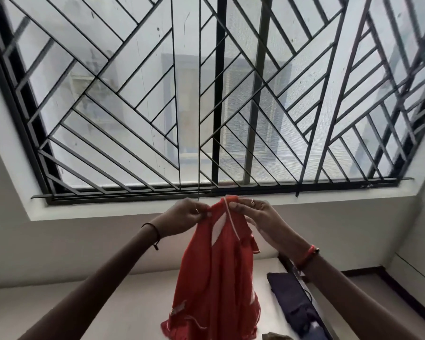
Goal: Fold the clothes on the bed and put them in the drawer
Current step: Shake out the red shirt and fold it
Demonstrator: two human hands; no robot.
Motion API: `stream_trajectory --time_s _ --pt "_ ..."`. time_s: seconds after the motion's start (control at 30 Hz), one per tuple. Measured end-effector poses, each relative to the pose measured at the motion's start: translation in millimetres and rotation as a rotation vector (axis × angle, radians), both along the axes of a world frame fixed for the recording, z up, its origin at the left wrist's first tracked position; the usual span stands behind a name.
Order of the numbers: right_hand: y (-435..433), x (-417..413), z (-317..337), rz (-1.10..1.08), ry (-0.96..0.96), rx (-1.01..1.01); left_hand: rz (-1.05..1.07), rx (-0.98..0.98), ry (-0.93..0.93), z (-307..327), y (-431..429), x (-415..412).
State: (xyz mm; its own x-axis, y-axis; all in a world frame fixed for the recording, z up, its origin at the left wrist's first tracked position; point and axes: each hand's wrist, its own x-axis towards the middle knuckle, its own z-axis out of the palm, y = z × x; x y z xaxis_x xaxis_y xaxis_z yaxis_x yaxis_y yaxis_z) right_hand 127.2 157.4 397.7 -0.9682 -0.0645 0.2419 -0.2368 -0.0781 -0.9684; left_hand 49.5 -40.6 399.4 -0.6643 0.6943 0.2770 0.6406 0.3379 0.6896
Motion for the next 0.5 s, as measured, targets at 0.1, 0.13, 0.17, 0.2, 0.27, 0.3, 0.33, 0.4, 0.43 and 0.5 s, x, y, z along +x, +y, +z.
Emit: stream_trajectory --time_s 0.1,0.13,0.17,0.2,0.27,0.3,0.33,0.4,0.43,0.5 --pt "3.1 -1.1 -4.1 -0.041 0.052 0.020 0.079 0.043 0.035 11.5 4.6 2.5" --pt "2.7 -1.7 -5.8 -0.074 0.075 0.010 0.105 0.047 0.017 13.9 7.7 4.9" --pt "2.5 -2.7 -6.7 -0.124 0.104 0.022 0.126 0.060 -0.025 14.4 11.7 6.6" --pt "1.9 -3.6 -6.8 -0.183 0.135 0.053 0.146 0.099 -0.110 14.7 15.7 9.6" --pt "0.9 -4.3 -4.8 -0.292 0.194 0.125 0.171 0.226 -0.296 18.7 24.0 19.3" --pt "0.4 -4.4 -3.8 -0.333 0.219 0.145 0.157 0.271 -0.349 22.3 27.3 25.0" --pt "0.5 -3.7 -2.5 -0.366 0.241 0.160 0.131 0.275 -0.351 25.6 30.2 29.7" --pt "-0.6 -3.1 -1.6 -0.422 0.266 0.187 0.091 0.201 -0.218 27.6 32.6 30.5" --pt "-0.6 -2.6 -1.7 -0.444 0.275 0.196 0.089 0.151 -0.129 29.4 33.0 29.9" --pt "-0.2 -1.2 -0.8 -0.458 0.268 0.196 0.101 0.086 -0.016 33.4 33.6 25.1"
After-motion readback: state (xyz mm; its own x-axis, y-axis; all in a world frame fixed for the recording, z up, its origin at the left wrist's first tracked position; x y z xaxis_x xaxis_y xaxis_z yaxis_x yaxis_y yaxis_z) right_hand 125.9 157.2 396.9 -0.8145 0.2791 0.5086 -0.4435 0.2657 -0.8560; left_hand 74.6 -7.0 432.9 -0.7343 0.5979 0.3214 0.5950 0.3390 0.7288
